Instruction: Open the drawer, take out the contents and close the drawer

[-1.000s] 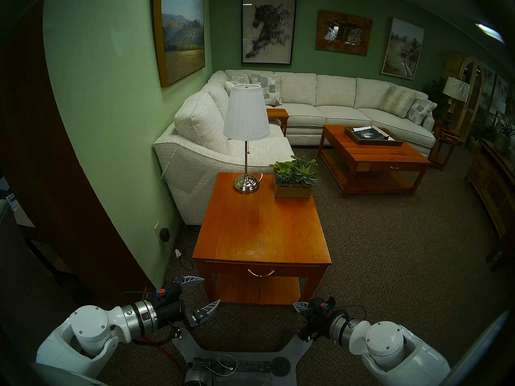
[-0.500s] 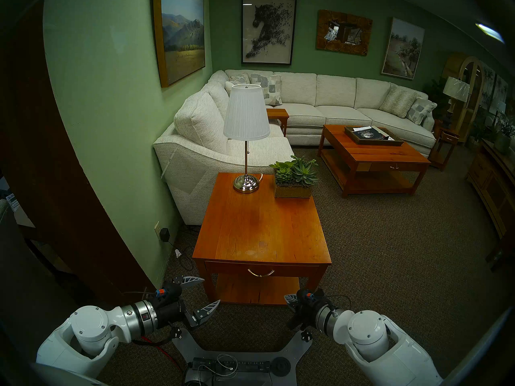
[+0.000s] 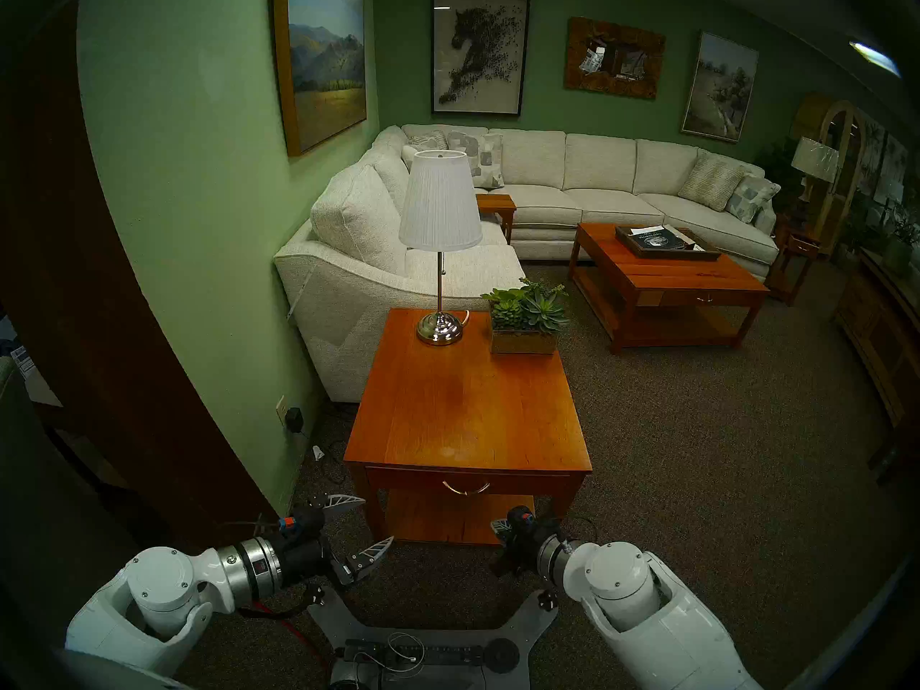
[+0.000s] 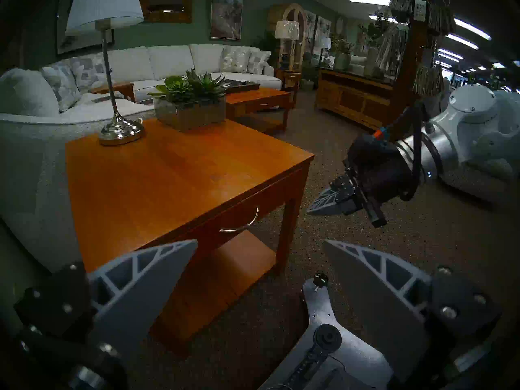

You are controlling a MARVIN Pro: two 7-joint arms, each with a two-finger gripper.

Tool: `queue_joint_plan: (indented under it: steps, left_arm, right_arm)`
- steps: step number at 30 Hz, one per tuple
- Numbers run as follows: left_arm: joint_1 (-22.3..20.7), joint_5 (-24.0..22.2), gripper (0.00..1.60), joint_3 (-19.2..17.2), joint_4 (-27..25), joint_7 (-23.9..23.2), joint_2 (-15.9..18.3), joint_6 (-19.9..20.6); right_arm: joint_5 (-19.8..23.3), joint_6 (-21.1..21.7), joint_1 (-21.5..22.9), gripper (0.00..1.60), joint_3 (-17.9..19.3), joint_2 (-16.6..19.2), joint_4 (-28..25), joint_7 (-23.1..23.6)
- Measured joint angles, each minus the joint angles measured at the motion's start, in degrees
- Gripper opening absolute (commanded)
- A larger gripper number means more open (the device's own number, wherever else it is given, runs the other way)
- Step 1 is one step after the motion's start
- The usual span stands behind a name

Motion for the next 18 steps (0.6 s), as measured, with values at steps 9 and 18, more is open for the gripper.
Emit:
queue_joint_plan:
  steps: [9,18]
  left_arm:
    - [0.0,0.0,1.6,0.0,0.0,-0.1,0.0,0.0]
    - [0.0,0.1,1.6,0.0,0.0,-0.1,-0.1,0.0]
  right_arm:
    - [-4.3,1.1,4.6,0.0,-2.1,-4.4,4.7,0.3]
    - [-7.8,1.0,9.1,0.0,-2.5,-8.3,10.0,1.7]
